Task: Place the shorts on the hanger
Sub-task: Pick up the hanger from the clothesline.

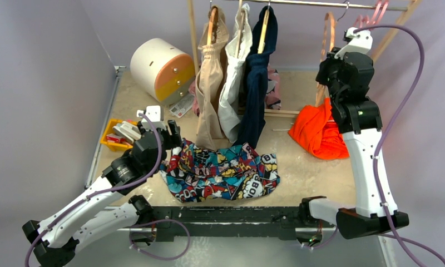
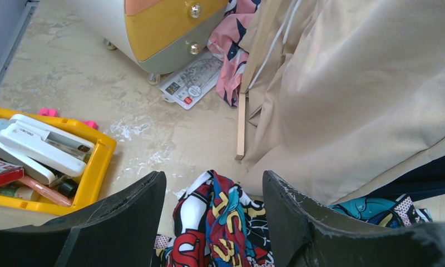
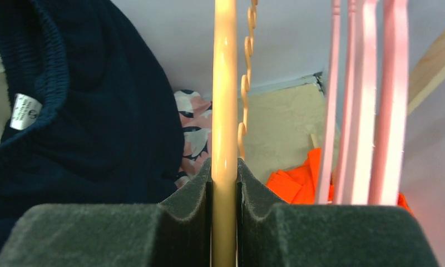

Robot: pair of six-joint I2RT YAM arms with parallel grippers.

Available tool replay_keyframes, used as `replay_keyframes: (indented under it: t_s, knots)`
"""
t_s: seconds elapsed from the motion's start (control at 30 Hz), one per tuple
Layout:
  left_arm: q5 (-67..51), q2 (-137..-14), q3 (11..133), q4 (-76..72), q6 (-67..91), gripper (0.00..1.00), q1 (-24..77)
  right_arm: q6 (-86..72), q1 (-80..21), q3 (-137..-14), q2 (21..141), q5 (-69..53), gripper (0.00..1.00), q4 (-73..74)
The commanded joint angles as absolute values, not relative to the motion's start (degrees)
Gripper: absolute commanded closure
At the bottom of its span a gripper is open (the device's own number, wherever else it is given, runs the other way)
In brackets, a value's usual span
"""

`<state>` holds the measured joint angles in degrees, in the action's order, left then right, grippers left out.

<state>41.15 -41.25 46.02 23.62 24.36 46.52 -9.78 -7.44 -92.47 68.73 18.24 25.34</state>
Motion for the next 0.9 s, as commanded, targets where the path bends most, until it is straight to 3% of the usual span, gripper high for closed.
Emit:
replay_keyframes:
  t_s: [0.0, 0.87]
  knots:
    - [41.3, -41.1, 46.9, 21.9, 23.7, 0.37, 46.2, -7.6, -7.3, -93.0, 67.1, 13.9, 1.00, 19.1]
    - [41.4, -42.6, 47.2, 22.1, 23.6, 0.37, 46.2, -6.7, -8.3, -90.3, 64.0, -2.7, 1.00, 19.4]
